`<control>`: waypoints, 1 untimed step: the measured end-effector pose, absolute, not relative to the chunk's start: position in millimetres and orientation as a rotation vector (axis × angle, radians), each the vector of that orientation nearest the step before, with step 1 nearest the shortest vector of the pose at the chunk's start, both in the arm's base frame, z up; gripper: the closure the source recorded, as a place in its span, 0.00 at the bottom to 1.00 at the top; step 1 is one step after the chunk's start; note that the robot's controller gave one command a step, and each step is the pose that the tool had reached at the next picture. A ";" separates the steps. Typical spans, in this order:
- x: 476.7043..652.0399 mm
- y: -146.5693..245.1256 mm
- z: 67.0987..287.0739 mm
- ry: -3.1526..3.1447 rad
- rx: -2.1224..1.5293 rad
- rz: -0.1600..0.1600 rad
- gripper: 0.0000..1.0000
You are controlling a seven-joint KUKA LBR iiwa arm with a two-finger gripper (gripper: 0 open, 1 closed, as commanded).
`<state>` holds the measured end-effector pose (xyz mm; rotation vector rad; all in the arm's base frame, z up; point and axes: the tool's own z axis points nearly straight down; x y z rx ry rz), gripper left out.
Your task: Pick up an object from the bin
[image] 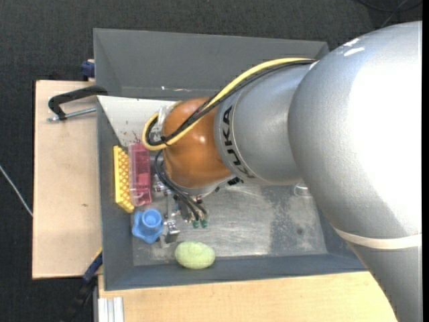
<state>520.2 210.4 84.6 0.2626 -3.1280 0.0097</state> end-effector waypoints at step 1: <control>510.4 225.3 102.0 -3.143 0.066 0.007 0.00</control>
Offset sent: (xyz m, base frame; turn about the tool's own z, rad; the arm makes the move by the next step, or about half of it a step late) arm -0.0220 0.0217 -0.0146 -0.0886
